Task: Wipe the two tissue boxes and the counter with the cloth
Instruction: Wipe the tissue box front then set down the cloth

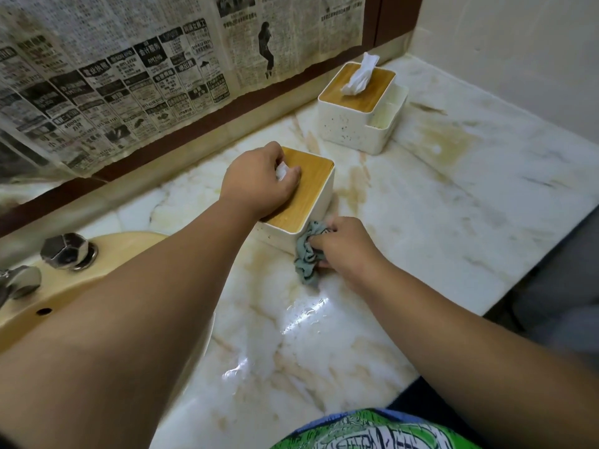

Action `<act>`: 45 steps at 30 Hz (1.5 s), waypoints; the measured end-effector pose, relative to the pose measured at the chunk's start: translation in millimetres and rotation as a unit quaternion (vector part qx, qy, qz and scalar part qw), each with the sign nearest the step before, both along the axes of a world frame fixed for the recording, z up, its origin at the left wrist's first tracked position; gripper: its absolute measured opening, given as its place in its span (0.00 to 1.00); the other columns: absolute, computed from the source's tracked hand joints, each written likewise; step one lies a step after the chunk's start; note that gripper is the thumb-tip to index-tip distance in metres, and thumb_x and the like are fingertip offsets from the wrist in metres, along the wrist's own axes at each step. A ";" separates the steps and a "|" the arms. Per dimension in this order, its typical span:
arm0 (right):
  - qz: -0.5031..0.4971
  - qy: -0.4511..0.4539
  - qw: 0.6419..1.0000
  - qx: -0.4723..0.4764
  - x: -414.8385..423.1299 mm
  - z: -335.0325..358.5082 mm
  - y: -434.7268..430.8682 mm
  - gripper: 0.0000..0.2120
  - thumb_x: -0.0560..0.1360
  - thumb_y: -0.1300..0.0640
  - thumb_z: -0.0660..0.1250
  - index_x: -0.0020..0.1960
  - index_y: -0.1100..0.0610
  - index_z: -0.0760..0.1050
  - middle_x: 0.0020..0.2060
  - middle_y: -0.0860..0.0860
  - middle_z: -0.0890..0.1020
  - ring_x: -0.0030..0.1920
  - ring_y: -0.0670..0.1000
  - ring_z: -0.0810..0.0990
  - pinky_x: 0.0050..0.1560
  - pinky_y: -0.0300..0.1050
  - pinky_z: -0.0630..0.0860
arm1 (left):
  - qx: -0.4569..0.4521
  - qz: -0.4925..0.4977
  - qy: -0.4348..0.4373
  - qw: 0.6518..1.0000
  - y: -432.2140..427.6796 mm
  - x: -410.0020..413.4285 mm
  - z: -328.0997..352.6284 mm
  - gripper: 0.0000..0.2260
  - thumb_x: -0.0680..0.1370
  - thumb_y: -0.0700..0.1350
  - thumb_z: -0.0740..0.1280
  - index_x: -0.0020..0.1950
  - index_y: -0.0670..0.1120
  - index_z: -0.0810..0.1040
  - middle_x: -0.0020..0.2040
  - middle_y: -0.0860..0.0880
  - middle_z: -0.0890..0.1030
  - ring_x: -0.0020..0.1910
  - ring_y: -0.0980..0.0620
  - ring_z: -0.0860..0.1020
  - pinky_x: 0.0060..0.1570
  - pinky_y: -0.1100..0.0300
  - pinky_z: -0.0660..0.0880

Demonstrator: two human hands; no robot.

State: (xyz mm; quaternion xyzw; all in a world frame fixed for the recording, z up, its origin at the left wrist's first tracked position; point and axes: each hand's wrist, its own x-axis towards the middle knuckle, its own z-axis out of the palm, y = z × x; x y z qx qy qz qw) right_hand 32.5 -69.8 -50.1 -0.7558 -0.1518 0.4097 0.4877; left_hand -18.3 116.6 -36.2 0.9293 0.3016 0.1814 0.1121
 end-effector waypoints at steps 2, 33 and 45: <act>0.031 -0.067 0.997 0.002 -6.3 8.7 -4.7 0.03 0.74 0.66 0.67 0.47 0.62 0.78 0.42 0.57 0.84 0.46 0.57 0.84 0.51 0.54 0.83 | 0.000 -0.002 0.000 1.000 -0.7 -0.1 -0.2 0.15 0.76 0.61 0.63 0.49 0.50 0.74 0.40 0.51 0.78 0.40 0.48 0.75 0.36 0.55 0.69; -0.001 -0.148 0.988 0.042 32.4 26.1 14.4 0.12 0.73 0.68 0.68 0.48 0.53 0.82 0.43 0.51 0.85 0.48 0.53 0.85 0.53 0.50 0.83 | -0.023 0.014 -0.003 1.000 -0.1 -2.0 1.6 0.14 0.77 0.60 0.63 0.49 0.49 0.73 0.40 0.52 0.76 0.41 0.48 0.74 0.37 0.56 0.66; 0.101 -0.121 0.987 -0.027 1.9 -6.2 -2.2 0.01 0.72 0.65 0.70 0.42 0.62 0.80 0.36 0.56 0.82 0.42 0.57 0.83 0.46 0.53 0.83 | -0.025 0.022 -0.006 0.999 -1.0 -2.0 2.6 0.14 0.77 0.59 0.64 0.49 0.49 0.73 0.38 0.53 0.75 0.40 0.48 0.74 0.36 0.57 0.65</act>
